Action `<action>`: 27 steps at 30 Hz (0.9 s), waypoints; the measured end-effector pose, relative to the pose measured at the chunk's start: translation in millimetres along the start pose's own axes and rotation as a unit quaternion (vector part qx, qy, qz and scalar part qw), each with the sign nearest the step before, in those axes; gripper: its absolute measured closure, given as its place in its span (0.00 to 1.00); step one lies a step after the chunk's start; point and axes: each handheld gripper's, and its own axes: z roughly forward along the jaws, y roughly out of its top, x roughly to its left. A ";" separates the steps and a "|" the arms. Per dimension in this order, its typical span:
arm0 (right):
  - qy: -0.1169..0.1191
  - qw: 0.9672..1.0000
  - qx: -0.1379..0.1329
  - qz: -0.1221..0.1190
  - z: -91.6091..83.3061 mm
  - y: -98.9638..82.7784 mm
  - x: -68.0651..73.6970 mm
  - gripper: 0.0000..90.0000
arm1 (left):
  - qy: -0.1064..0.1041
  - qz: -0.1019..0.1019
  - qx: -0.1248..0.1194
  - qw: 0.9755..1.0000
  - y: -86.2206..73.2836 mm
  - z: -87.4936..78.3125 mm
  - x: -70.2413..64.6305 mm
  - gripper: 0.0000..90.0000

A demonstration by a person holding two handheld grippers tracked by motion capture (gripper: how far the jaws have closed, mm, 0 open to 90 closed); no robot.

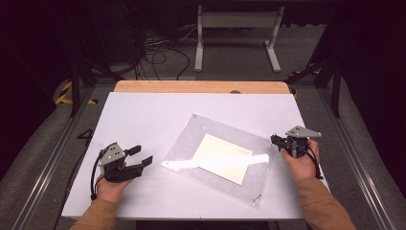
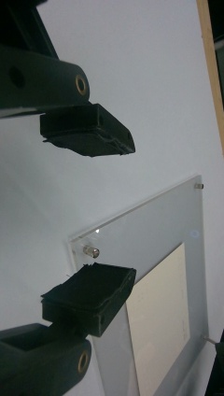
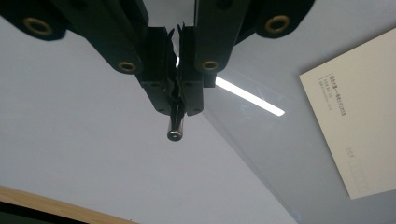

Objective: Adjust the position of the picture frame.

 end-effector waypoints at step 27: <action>-0.004 1.000 0.011 -0.002 105.3 67.6 -20.8 0.93 | -0.034 0.033 0.046 0.998 -1.6 -5.0 -20.0 0.57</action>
